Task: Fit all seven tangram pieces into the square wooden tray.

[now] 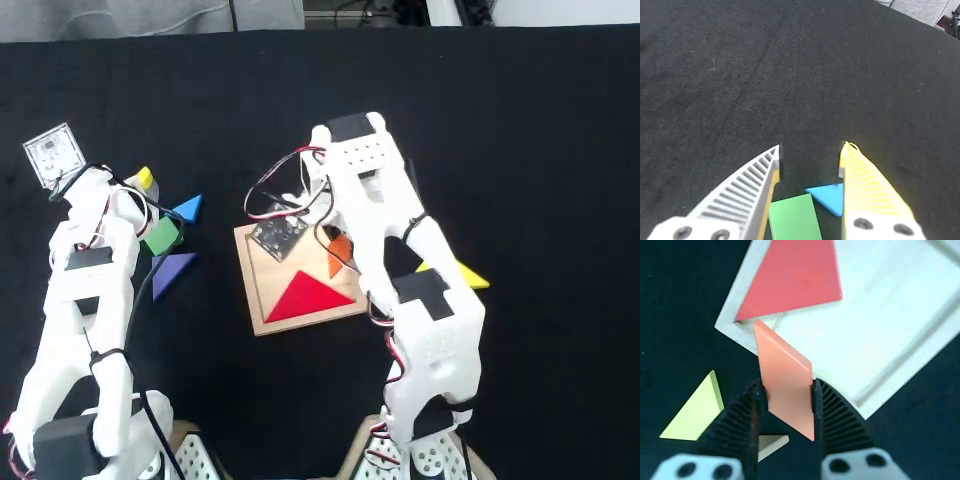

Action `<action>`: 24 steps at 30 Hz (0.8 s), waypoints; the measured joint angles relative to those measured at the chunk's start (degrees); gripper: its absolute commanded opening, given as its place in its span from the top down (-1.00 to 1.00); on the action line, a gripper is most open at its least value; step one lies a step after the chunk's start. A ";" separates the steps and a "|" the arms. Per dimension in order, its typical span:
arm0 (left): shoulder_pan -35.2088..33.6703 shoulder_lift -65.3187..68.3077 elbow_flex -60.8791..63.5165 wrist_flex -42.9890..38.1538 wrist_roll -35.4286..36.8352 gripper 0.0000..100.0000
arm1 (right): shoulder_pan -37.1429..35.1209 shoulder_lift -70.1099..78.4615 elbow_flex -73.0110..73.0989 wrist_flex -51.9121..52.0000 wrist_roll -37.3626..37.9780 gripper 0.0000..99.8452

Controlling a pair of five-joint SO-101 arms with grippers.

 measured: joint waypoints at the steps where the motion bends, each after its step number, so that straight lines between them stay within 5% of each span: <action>1: 0.00 0.00 0.00 0.00 0.00 0.61 | -0.70 0.00 0.00 0.00 0.35 0.98; 11: 0.00 0.00 0.00 0.00 0.00 0.61 | -5.89 3.60 1.14 0.44 5.80 0.97; 15: 0.00 0.00 0.00 0.00 0.00 0.61 | -6.24 3.60 1.14 0.26 -2.29 0.93; 20: 0.00 0.00 0.00 0.00 0.00 0.61 | -6.24 3.60 0.79 1.85 -9.05 0.53; 24: 0.00 0.00 0.00 0.00 0.00 0.61 | -6.24 3.60 0.79 3.43 -9.14 0.58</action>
